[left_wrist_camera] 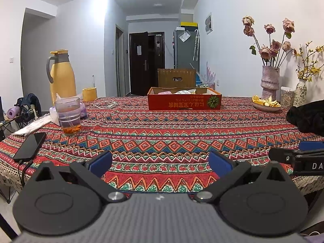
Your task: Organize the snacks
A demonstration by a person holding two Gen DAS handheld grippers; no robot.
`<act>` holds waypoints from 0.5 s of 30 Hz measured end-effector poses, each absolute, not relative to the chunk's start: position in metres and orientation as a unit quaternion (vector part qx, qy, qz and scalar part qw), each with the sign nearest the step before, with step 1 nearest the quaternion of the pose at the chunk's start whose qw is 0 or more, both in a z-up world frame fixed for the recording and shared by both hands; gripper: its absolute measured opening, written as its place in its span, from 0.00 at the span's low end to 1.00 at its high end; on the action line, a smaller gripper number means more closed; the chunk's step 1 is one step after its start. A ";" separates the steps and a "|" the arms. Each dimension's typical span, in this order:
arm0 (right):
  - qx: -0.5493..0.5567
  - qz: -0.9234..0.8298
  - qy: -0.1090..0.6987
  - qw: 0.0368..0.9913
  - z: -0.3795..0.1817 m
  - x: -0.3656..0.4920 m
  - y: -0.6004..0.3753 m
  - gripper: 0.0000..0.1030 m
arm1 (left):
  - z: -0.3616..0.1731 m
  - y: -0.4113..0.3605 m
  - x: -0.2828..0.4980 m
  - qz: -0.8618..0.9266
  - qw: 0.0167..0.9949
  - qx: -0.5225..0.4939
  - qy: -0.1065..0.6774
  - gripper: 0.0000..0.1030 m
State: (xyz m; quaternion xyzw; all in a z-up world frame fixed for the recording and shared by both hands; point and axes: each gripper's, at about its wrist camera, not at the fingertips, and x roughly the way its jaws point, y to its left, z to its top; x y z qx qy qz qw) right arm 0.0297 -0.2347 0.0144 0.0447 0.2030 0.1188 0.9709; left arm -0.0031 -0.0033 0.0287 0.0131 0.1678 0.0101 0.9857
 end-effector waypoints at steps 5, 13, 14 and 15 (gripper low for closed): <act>0.043 0.119 0.199 0.972 0.016 0.028 -0.234 1.00 | 0.030 -0.004 -0.004 0.013 0.986 0.013 0.164 1.00; 0.041 0.118 0.197 0.972 0.016 0.028 -0.233 1.00 | 0.031 -0.003 -0.006 0.014 0.987 0.012 0.161 1.00; 0.041 0.118 0.197 0.972 0.015 0.027 -0.233 1.00 | 0.031 -0.003 -0.006 0.014 0.987 0.012 0.162 1.00; 0.041 0.118 0.197 0.972 0.015 0.027 -0.233 1.00 | 0.031 -0.003 -0.005 0.013 0.987 0.012 0.163 1.00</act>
